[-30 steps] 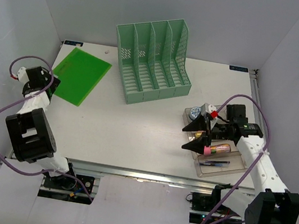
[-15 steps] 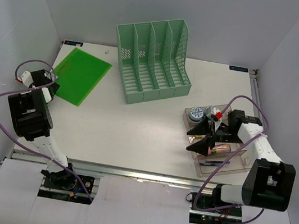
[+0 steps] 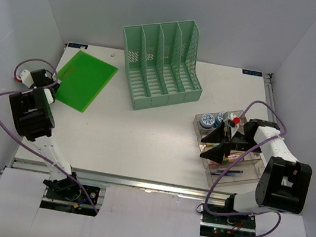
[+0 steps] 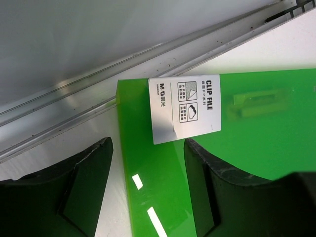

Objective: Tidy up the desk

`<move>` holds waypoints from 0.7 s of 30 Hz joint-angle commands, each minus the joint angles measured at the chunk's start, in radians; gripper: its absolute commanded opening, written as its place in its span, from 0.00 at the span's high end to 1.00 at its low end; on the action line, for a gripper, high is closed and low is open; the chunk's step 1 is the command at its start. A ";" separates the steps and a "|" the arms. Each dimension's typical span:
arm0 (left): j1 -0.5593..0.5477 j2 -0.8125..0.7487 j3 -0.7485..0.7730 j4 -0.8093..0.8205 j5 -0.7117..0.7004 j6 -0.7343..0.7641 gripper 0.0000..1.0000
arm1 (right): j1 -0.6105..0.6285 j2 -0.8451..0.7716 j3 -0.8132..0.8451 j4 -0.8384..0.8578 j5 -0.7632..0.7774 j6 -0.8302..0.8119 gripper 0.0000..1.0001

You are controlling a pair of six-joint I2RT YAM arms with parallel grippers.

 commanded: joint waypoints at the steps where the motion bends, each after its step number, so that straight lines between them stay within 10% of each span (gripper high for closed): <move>1: 0.011 0.001 0.037 0.031 0.006 0.024 0.31 | -0.006 0.002 0.037 -0.030 -0.035 -0.032 0.17; 21: 0.093 0.025 -0.045 0.087 0.202 -0.057 0.58 | -0.006 -0.020 0.039 -0.030 -0.044 -0.020 0.17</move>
